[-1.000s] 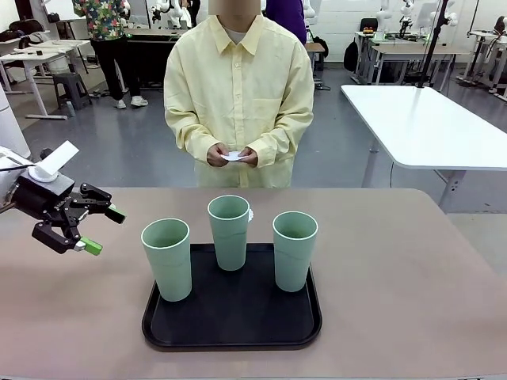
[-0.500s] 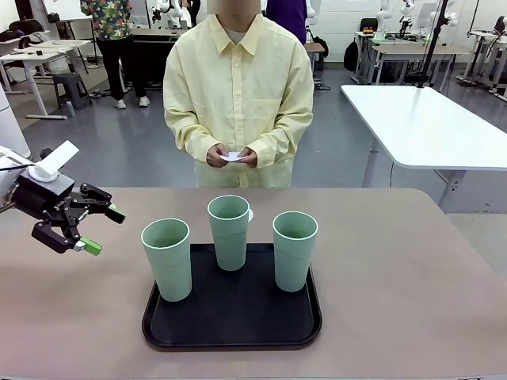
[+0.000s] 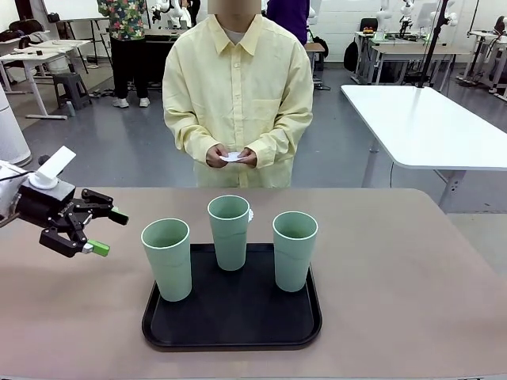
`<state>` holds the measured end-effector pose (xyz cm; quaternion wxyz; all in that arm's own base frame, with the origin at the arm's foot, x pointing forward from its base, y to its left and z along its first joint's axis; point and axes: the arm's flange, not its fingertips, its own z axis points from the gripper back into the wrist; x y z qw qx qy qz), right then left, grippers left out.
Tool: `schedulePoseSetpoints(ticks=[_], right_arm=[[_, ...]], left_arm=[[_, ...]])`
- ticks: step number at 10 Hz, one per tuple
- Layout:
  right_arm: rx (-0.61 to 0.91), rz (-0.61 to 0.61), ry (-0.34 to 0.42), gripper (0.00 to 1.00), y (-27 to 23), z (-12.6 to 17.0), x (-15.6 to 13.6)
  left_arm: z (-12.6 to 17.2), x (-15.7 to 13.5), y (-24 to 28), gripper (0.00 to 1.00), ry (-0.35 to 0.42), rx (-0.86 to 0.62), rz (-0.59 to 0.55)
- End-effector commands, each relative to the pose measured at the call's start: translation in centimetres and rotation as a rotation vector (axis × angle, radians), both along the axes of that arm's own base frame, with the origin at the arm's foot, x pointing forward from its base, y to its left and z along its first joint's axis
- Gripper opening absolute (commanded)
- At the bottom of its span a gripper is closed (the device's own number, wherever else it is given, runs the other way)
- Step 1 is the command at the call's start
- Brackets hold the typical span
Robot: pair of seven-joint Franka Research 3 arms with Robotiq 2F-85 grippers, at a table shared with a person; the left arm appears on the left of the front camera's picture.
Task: Place coasters on the table and set cups on them.
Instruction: Pick up one Reusable plastic cup and place it on a coaster set by the human.
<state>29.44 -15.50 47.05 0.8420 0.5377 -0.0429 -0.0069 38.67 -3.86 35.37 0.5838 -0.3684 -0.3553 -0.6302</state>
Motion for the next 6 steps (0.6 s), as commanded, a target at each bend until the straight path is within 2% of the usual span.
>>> schedulePoseSetpoints(ticks=[1,3,6], right_arm=[[0.006,0.002,-0.005,1.0,0.0,0.1,0.0],[0.006,0.002,-0.005,1.0,0.0,0.1,0.0],[0.006,0.002,-0.005,1.0,0.0,0.1,0.0]], left_arm=[[-2.1,-0.1,0.1,1.0,0.02,-0.056,-0.018],[-3.8,0.3,0.5,1.0,0.069,-0.103,0.008],[-6.5,0.9,0.5,1.0,0.042,-0.221,0.01]])
